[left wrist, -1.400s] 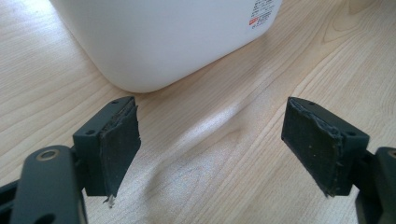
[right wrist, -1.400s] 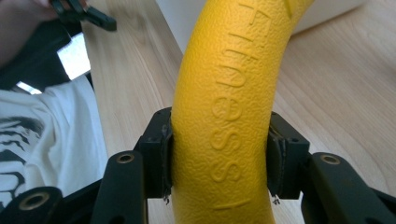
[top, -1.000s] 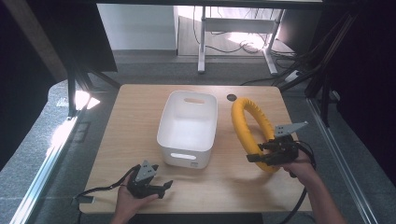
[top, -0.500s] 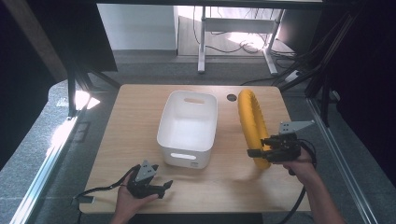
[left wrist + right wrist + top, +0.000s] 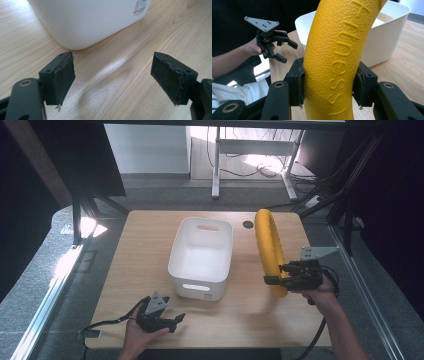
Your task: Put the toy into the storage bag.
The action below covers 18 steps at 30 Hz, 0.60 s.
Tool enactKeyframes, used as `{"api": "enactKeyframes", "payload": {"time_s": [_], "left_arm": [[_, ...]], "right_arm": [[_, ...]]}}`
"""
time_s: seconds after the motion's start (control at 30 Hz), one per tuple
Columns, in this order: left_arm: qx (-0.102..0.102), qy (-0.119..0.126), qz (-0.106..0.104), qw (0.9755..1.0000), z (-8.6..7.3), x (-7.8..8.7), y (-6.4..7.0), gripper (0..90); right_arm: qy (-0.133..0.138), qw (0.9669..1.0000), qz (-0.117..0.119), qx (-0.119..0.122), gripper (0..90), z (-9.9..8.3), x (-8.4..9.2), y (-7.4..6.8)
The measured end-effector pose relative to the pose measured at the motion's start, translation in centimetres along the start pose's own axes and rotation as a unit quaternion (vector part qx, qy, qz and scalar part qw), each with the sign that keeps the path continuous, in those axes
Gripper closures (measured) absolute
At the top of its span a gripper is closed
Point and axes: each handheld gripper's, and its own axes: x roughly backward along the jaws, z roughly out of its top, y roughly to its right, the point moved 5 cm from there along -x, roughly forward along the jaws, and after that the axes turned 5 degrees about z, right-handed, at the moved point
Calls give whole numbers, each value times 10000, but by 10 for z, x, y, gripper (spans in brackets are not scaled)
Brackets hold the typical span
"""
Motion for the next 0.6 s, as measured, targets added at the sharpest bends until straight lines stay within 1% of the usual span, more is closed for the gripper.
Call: {"api": "enactKeyframes", "payload": {"time_s": [0.37,0.6], "left_arm": [[7,2,3,10000,0,-1,0,193],[6,0,9,10000,0,0,0,193]], "right_arm": [[170,9998,49,53,511,9,0,-3],[281,9995,129,109,511,16,-3,-6]]}}
